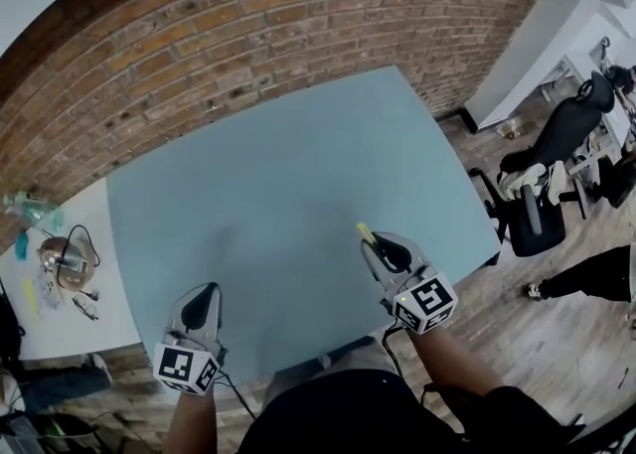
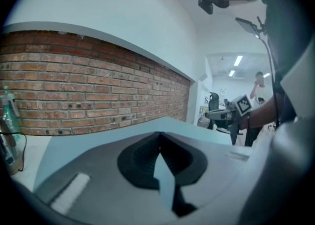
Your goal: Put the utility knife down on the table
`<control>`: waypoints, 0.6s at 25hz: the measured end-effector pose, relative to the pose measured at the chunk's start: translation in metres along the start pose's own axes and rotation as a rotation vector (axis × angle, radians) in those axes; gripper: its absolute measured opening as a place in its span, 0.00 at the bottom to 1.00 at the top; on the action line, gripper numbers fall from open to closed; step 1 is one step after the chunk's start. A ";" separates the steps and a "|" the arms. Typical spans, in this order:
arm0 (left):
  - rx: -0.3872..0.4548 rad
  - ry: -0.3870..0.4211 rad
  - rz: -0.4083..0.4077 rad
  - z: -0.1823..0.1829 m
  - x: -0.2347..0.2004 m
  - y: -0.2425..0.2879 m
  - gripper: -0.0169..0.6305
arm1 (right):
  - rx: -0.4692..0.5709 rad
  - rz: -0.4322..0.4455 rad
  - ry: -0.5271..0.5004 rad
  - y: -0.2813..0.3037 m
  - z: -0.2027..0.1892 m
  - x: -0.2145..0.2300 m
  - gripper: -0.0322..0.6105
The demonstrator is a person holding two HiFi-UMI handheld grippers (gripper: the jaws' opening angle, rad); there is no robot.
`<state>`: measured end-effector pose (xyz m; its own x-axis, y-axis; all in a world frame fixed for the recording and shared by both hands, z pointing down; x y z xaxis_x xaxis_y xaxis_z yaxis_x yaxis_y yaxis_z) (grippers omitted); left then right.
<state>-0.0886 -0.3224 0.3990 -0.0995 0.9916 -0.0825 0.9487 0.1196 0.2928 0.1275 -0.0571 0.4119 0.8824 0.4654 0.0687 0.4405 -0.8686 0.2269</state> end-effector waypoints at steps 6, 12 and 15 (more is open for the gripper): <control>-0.030 -0.016 0.014 -0.012 0.001 0.004 0.03 | -0.039 0.012 0.013 0.007 -0.017 0.006 0.15; -0.061 -0.034 0.030 -0.028 0.000 0.005 0.03 | -0.074 0.030 0.021 0.016 -0.037 0.005 0.15; -0.074 -0.036 0.033 -0.034 -0.001 0.009 0.03 | -0.091 0.037 0.027 0.021 -0.048 0.005 0.15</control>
<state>-0.0905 -0.3202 0.4338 -0.0567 0.9928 -0.1060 0.9263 0.0919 0.3654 0.1334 -0.0643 0.4635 0.8925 0.4388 0.1046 0.3897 -0.8667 0.3113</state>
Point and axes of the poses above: the fingertips, and each gripper's own axes: y forward along the fingers, x to its right, z out of its top, the point moved 5 cm from there along -y, backward along the fingers, and after that the axes turned 4 degrees about -z, right-handed, at the moved point
